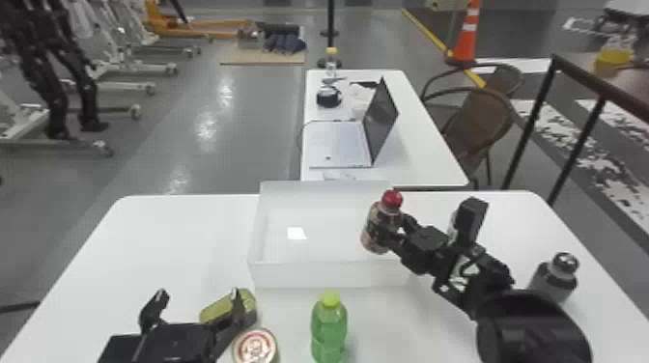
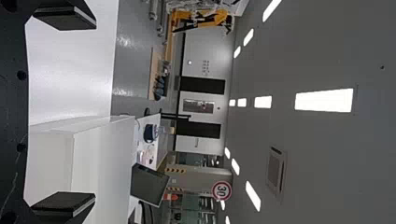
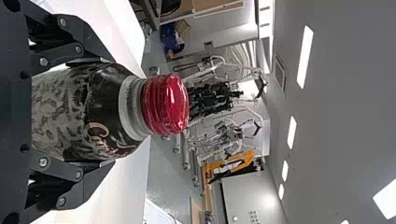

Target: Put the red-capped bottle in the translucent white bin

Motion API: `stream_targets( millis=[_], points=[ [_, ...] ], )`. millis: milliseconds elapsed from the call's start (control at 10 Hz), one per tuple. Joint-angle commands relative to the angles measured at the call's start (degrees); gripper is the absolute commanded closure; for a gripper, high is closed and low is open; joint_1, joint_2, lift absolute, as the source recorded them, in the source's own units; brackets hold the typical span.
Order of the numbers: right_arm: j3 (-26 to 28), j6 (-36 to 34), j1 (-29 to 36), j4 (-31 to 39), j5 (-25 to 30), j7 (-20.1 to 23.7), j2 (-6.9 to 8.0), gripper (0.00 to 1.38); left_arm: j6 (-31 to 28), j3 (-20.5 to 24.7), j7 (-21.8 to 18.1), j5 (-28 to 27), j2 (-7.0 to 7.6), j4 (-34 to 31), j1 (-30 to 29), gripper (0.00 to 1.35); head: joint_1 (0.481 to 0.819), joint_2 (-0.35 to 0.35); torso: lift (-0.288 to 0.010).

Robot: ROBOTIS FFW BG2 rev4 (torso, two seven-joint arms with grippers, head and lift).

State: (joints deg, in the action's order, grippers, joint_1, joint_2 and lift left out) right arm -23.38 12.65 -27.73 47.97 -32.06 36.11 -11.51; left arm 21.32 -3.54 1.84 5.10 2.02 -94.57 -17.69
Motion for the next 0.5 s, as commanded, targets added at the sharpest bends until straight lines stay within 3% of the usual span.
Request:
stream_targets(
  millis=[0, 200, 400],
  points=[
    [0.0, 0.0, 0.0, 0.2, 0.6, -0.1, -0.18, 0.65, 0.0, 0.0, 0.0, 0.1, 0.00, 0.0, -0.1, 0.02, 0.549, 0.000, -0.100],
    [0.0, 0.0, -0.1, 0.3, 1.0, -0.2, -0.18, 0.12, 0.1, 0.0, 0.0, 0.1, 0.09, 0.0, -0.1, 0.02, 0.549, 0.000, -0.100],
    [0.1, 0.0, -0.2, 0.4, 1.0, -0.3, -0.18, 0.10, 0.1, 0.0, 0.0, 0.2, 0.09, 0.0, -0.1, 0.02, 0.549, 0.000, -0.100]
  ],
)
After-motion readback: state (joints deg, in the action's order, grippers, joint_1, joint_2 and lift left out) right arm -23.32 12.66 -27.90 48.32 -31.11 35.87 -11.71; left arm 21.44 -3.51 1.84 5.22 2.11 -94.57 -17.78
